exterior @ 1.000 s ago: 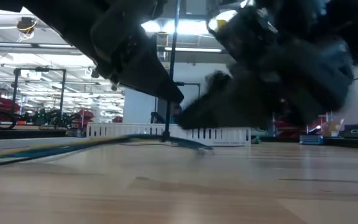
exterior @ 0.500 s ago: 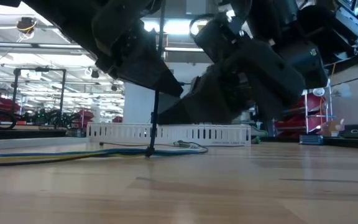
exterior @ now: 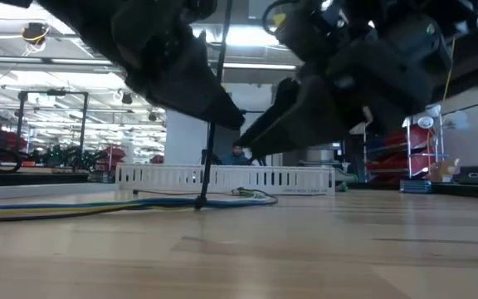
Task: Ziptie cables
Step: Wrap the black zip tie on the cable
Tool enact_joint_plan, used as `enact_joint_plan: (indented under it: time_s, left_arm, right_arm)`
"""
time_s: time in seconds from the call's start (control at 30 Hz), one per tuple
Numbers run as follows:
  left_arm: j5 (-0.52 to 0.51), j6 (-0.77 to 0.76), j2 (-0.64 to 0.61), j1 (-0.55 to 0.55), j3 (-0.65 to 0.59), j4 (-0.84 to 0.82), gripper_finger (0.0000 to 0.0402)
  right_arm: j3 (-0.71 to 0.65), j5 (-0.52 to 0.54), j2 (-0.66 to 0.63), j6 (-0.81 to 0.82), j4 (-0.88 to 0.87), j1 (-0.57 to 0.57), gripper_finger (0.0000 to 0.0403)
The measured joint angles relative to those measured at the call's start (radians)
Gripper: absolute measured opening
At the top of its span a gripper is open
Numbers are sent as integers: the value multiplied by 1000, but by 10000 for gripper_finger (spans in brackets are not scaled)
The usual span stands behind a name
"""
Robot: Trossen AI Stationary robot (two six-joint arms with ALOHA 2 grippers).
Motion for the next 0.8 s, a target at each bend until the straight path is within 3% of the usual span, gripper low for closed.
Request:
enact_joint_plan:
  time_s: [0.23, 0.47, 0.57, 0.7, 0.8]
  left_arm:
    - [124, -43, -161, 4, 31, -148, 141]
    - [120, -241, -292, -63, 39, -518, 159]
    - [107, -340, -270, -75, 4, -545, 153]
    - [98, -355, -185, -62, -69, -416, 146]
    - [127, -349, -108, -37, -91, -356, 143]
  right_arm:
    - [-1, 12, -122, -17, -248, -4, 239]
    - [-2, -30, -259, 109, -542, -3, 237]
    - [-62, -58, -297, 158, -462, 5, 237]
    - [-169, -33, -256, 157, -101, -5, 237]
    - [-201, -10, -194, 166, 17, -37, 237]
